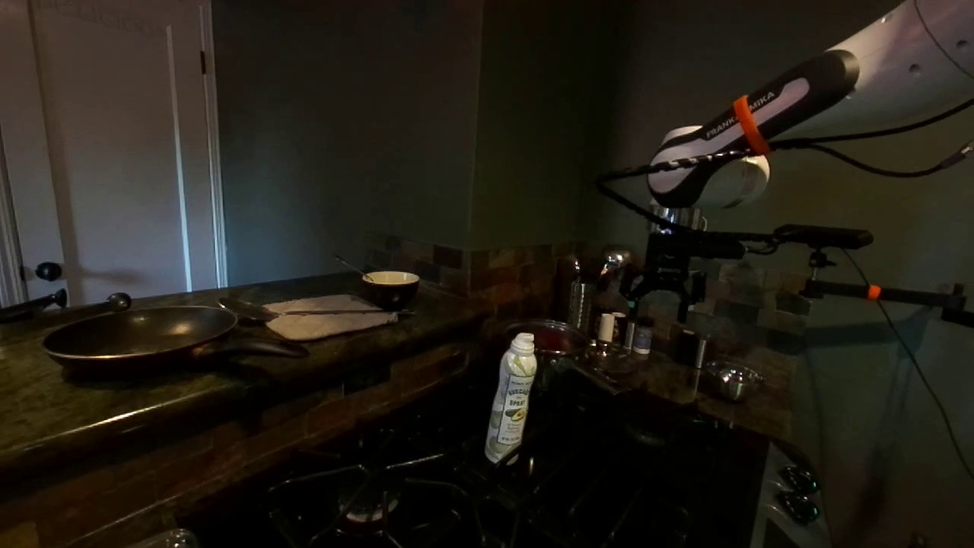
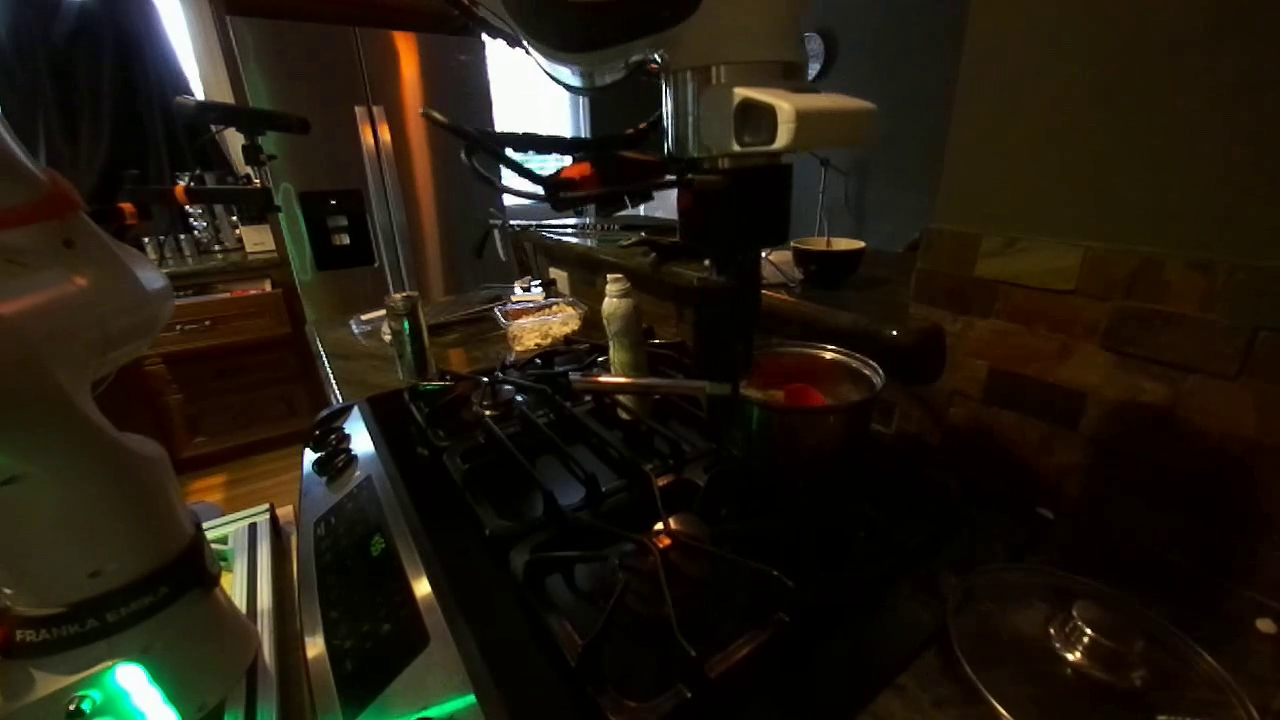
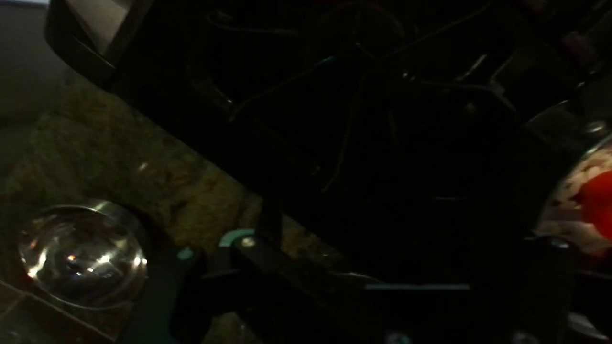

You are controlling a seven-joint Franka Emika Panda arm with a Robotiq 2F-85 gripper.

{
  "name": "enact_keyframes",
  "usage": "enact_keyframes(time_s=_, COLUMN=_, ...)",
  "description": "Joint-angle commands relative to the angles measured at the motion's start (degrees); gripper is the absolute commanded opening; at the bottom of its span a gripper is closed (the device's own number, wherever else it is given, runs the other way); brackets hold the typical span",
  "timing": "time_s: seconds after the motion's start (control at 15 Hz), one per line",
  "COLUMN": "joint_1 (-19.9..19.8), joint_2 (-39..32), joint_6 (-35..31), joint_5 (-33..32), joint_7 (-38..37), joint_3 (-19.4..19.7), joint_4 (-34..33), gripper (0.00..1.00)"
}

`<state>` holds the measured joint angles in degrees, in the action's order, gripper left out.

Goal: Pick up the bowl on the counter and put it into the pan

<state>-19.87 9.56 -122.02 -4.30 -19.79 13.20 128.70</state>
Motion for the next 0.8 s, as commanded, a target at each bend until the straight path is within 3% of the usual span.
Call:
enact_keyframes(time_s=0.0, joint_1=-0.1, joint_2=-1.1, joint_6=0.2, joint_5=-0.1, joint_7=-0.1, joint_3=1.8, joint_4=-0.5, gripper=1.00)
enact_keyframes(time_s=0.4, joint_1=-0.4, joint_2=-3.1, joint_6=0.4, joint_5=-0.1, joint_7=-0.6, joint_3=2.5, joint_4=-1.9, gripper=1.00)
enact_keyframes(time_s=0.73, joint_1=-1.7, joint_2=-14.7, joint_6=5.3, joint_5=0.3, joint_7=-2.0, joint_3=5.3, joint_4=-9.8, gripper=1.00)
